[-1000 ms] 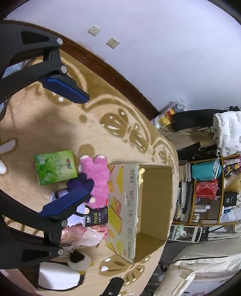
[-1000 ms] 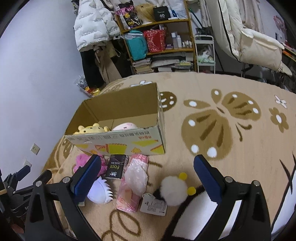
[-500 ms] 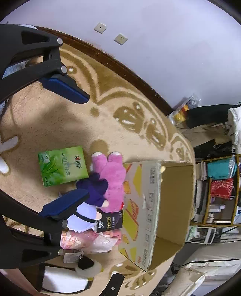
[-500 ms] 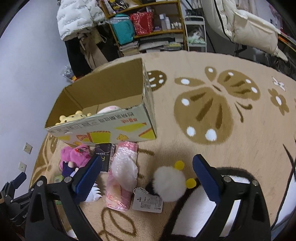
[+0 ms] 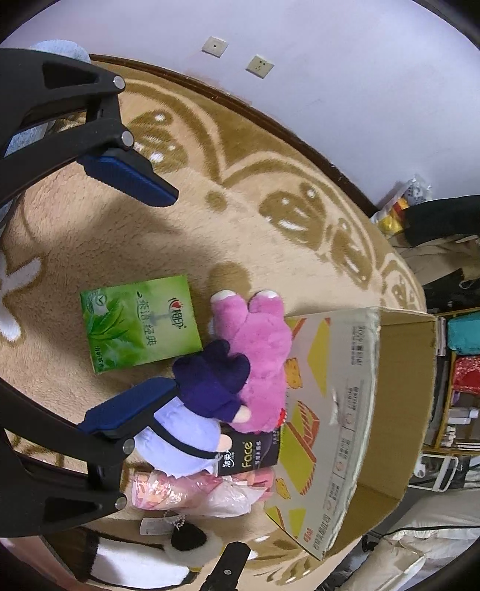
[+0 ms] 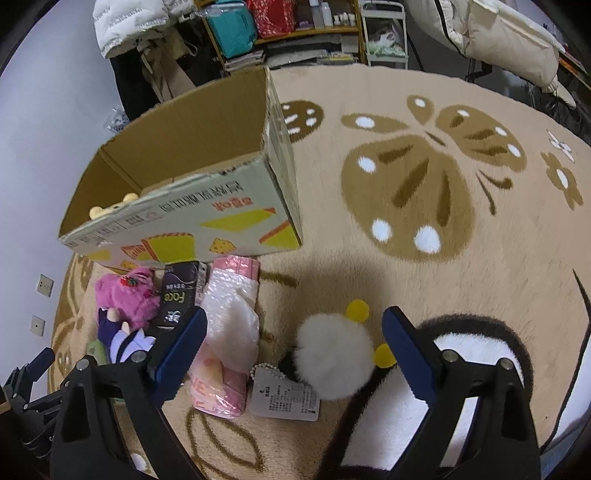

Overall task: Organize soft objects
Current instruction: 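Grasp the green tissue pack with the left tool while the right tool grasps the white penguin plush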

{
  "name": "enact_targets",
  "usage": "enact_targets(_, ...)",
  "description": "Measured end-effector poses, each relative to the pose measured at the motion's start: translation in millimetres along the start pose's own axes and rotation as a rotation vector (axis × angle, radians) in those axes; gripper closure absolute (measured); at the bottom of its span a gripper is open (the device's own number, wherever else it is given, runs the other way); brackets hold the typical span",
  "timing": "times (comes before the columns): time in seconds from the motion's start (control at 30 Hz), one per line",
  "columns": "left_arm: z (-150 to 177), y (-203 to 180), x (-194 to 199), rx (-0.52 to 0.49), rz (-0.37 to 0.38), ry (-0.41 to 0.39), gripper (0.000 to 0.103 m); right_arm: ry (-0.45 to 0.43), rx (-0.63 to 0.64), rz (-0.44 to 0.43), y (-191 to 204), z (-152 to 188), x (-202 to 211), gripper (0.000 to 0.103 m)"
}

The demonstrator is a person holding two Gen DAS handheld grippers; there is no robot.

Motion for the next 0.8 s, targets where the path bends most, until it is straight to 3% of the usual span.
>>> enact_targets(0.27,0,-2,-11,-0.007,0.002,0.039,0.010,0.063,-0.029,0.008,-5,1,-15,0.010)
enact_targets(0.4,3,-5,-17,-0.016,-0.007,0.059,0.010,0.100,-0.041,0.002,-7,3,-23,0.019)
enact_targets(0.63,4,-7,-23,-0.012,0.009,0.083,0.010,0.160,-0.041,0.015,-6,8,-38,0.049)
enact_targets(0.8,4,-5,-32,0.002,0.016,0.112,0.015,0.184,-0.050,0.027,-8,9,-45,0.063)
Point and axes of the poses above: each gripper's, at about its wrist camera, not at the fingertips, and x roughly against the way its jaws point, y to its left, z to its underside, the point moved 1 cm from there along -x, roughly the way its jaws point, and after that the axes turned 2 degrees about -y, right-handed, at the moved point
